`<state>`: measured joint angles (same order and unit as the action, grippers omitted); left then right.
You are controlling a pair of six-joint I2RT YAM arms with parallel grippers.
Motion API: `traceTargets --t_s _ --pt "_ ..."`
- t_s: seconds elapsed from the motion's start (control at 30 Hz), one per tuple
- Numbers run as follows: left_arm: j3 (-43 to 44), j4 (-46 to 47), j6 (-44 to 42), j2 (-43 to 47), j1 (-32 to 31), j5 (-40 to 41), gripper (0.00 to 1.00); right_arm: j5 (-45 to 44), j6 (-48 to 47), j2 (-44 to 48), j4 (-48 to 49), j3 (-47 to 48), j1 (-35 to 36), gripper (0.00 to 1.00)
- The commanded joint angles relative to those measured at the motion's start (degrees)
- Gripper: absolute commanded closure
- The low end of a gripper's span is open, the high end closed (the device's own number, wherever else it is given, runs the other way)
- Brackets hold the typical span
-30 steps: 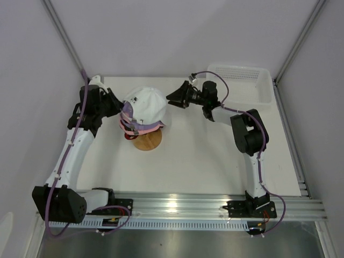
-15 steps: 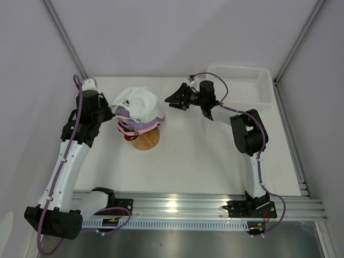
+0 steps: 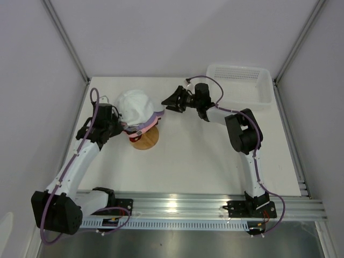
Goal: Stack the hats
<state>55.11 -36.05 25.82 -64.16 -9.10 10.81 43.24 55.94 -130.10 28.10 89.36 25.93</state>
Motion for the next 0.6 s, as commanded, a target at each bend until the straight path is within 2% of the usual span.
traceTargets --t_s 0.0,0.23,0.57 --pt "-6.9 -2.8 4.8 3.2 -0.4 -3.1 0.99 -1.5 1.2 -0.5 3.3 1.3 0.3 0.35" --pt "-8.2 0.5 4.2 8.4 -0.3 -5.0 0.98 -2.6 1.5 -0.5 3.4 1.4 0.0 0.35" --pt "-6.5 0.1 1.8 7.8 -0.3 -7.0 0.88 -6.0 13.1 0.6 15.2 -1.0 0.1 0.39"
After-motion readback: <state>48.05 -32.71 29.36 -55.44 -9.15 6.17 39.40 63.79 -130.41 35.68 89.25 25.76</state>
